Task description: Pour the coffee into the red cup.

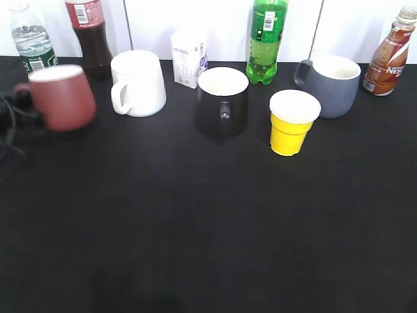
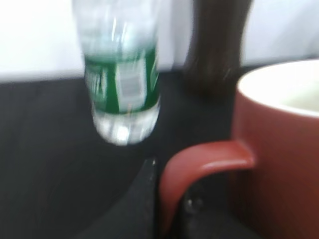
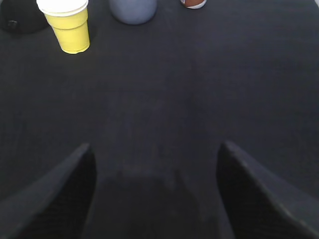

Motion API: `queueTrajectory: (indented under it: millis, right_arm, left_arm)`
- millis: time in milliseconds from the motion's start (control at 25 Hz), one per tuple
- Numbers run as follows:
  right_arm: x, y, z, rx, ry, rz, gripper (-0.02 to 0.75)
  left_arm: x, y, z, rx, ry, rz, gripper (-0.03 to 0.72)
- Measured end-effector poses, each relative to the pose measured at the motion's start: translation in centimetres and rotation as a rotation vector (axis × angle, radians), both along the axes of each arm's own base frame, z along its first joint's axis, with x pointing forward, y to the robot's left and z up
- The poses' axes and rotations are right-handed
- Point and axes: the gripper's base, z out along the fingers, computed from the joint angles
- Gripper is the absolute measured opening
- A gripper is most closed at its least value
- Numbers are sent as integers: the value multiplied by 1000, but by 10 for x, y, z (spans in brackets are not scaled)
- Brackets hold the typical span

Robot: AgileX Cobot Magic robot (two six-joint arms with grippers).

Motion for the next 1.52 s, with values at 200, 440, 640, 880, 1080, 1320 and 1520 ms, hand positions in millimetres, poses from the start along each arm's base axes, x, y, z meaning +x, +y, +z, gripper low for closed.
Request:
queueTrajectory:
  millis: [200, 440, 640, 880, 1080, 1320, 1520]
  right_arm:
    - [0, 0, 0, 0, 0, 0, 588]
    - [0, 0, 0, 2, -1, 1, 588]
    - [28, 2, 34, 69, -228, -5, 588]
    - [109, -3, 46, 80, -253, -64, 588]
    - [187, -8, 26, 74, -250, -120, 588]
    - [258, -14, -23, 37, -283, -174, 588]
    - [287, -17, -67, 38, -250, -203, 588]
  left_arm:
    - [-44, -4, 33, -9, -96, -16, 44]
    - [-98, -22, 54, 47, -165, -193, 42]
    - [-111, -57, 68, 18, -215, -365, 42]
    - [-121, -85, 67, 12, -214, -500, 42]
    - [-121, -84, 66, 19, -199, -496, 42]
    - [-121, -84, 66, 20, -197, -496, 42]
    - [-121, -84, 66, 20, -197, -495, 42]
